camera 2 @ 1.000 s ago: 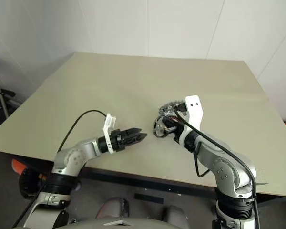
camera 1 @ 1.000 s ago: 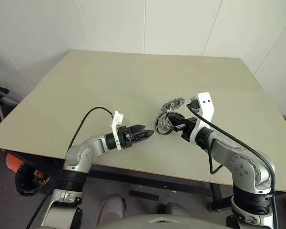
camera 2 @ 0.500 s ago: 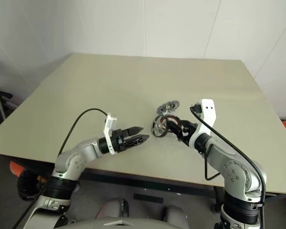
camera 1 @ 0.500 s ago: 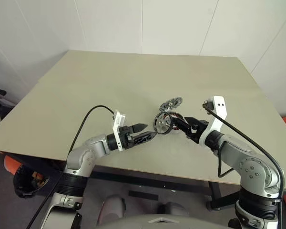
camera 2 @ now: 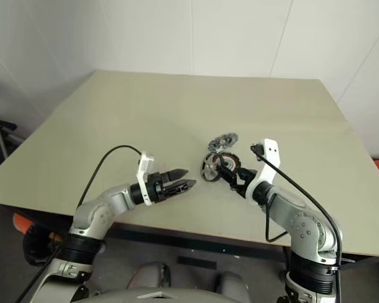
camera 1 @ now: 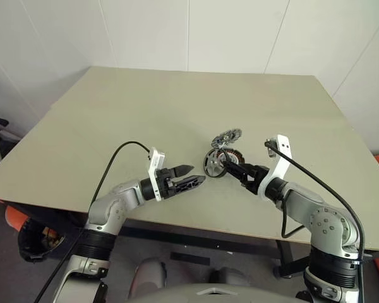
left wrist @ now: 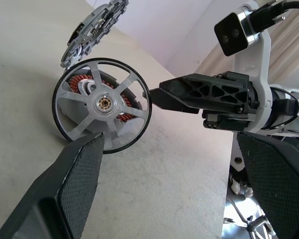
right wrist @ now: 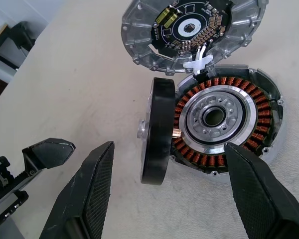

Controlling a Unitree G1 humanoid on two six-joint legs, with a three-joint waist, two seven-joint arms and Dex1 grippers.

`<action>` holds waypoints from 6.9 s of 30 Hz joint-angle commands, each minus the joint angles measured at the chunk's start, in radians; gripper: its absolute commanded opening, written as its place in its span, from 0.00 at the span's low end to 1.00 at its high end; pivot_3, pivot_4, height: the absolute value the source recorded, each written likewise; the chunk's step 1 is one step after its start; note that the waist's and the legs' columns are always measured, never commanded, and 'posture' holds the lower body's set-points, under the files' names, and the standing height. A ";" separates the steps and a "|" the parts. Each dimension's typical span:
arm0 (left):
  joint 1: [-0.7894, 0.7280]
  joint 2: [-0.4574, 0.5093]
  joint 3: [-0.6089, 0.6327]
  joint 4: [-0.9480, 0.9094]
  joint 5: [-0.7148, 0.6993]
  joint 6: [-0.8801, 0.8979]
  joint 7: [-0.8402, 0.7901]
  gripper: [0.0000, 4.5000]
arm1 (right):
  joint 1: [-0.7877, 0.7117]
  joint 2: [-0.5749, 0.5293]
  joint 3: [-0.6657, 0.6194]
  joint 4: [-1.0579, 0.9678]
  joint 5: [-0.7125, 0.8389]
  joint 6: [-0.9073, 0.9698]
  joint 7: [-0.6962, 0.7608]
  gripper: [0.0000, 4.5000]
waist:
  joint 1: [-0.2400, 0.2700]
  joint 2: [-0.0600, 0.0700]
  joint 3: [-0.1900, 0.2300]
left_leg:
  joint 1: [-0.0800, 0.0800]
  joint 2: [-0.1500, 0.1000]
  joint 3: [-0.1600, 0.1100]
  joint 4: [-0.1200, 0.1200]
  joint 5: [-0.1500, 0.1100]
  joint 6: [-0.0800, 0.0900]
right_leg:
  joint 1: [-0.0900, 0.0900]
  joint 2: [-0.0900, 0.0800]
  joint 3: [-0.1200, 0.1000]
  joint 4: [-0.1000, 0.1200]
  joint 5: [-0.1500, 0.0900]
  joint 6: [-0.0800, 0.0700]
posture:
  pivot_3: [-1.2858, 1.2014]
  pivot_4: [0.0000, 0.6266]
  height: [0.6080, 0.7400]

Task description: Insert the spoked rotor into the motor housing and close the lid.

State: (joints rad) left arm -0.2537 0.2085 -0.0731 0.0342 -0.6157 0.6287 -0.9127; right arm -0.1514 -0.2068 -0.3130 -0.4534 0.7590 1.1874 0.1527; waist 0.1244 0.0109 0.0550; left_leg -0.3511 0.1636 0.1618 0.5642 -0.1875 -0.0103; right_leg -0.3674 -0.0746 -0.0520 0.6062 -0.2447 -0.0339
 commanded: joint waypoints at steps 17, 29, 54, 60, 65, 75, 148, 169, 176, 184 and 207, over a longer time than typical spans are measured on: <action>-0.001 0.001 0.006 -0.059 -0.019 0.012 0.008 1.00 | -0.064 0.051 0.033 0.058 0.014 -0.047 -0.025 0.59 | 0.000 0.000 0.000 | 0.000 0.000 0.000 0.000 0.000 0.000 | 0.000 0.000 0.000 0.000 0.001 -0.002 | 0.52 0.00 1.00; 0.001 0.002 0.006 -0.062 -0.025 0.024 0.009 1.00 | -0.042 0.065 -0.022 0.067 0.065 -0.020 -0.047 0.06 | 0.001 0.000 0.000 | 0.000 0.000 0.000 0.001 0.000 0.000 | 0.000 0.000 0.000 0.000 0.000 0.000 | 0.52 0.00 1.00; -0.009 0.015 0.017 -0.079 -0.044 0.074 0.036 1.00 | 0.042 0.130 -0.267 0.265 0.857 -0.153 -0.434 0.06 | 0.000 0.001 -0.001 | 0.000 0.000 0.001 0.001 0.000 0.000 | 0.000 0.000 0.000 0.000 0.000 0.001 | 0.52 0.00 1.00; -0.012 0.018 0.017 -0.069 -0.042 0.070 0.032 1.00 | 0.051 0.117 -0.218 0.296 0.840 -0.242 -0.410 0.06 | -0.001 0.001 -0.001 | -0.002 0.000 0.001 0.000 0.000 0.000 | -0.002 0.000 0.000 0.000 0.000 0.001 | 0.52 0.00 1.00; -0.014 0.016 0.019 -0.062 -0.043 0.071 0.033 1.00 | 0.044 0.112 -0.174 0.299 0.830 -0.289 -0.383 0.06 | 0.000 0.001 -0.001 | -0.003 0.000 0.001 0.001 0.000 0.000 | -0.002 0.000 0.000 0.000 0.000 0.001 | 0.52 0.00 1.00; -0.010 0.014 0.018 -0.077 -0.049 0.084 0.043 1.00 | 0.034 0.116 -0.108 0.322 0.799 -0.368 -0.329 0.06 | -0.001 0.001 -0.001 | -0.003 0.000 0.001 0.001 0.000 0.000 | -0.002 0.000 0.000 0.000 0.000 0.001 | 0.52 0.00 1.00; -0.026 0.012 0.015 -0.062 -0.052 0.077 0.043 1.00 | -0.060 -0.230 0.450 0.107 -0.172 -0.514 -0.086 0.01 | -0.002 0.000 -0.001 | -0.011 0.001 -0.001 0.008 -0.002 0.004 | -0.005 0.000 -0.002 0.000 0.001 0.002 | 0.52 0.00 1.00; -0.009 0.024 -0.048 0.001 0.105 -0.231 -0.050 1.00 | -0.077 -0.136 0.374 0.193 -0.350 -0.514 0.018 0.01 | -0.004 0.000 -0.001 | -0.009 0.001 -0.001 0.009 -0.002 0.004 | -0.003 0.000 -0.002 0.001 0.004 -0.004 | 0.52 0.00 1.00; 0.000 0.039 -0.072 0.044 0.174 -0.355 -0.098 1.00 | -0.043 -0.127 0.366 0.218 -0.381 -0.508 0.040 0.01 | -0.003 0.000 -0.001 | -0.009 0.002 -0.001 0.009 -0.002 0.004 | -0.003 0.000 -0.002 0.001 0.005 -0.005 | 0.52 0.00 1.00; 0.005 0.027 -0.090 0.080 0.221 -0.464 -0.120 1.00 | 0.000 -0.135 0.379 0.280 -0.427 -0.469 0.061 0.01 | -0.004 0.000 -0.002 | 0.000 0.002 0.000 0.009 -0.003 0.005 | 0.004 0.000 -0.002 0.001 0.003 -0.002 | 0.52 0.00 1.00; -0.008 0.010 -0.113 0.073 0.229 -0.472 -0.141 1.00 | -0.242 -0.580 0.622 0.181 -0.510 -0.469 0.646 0.74 | -0.003 0.000 -0.001 | 0.000 0.003 0.001 0.011 -0.007 0.011 | 0.005 0.000 -0.001 0.002 0.005 -0.007 | 0.52 0.00 1.00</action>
State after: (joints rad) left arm -0.2418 0.2194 -0.1902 0.1432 -0.3786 0.1580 -1.0584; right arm -0.3603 -0.7754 0.2986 -0.2756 0.2729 0.7557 0.7692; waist 0.1217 0.0111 0.0536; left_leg -0.3508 0.1672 0.1632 0.5754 -0.1944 0.0013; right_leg -0.3628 -0.0745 -0.0532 0.6079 -0.2398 -0.0408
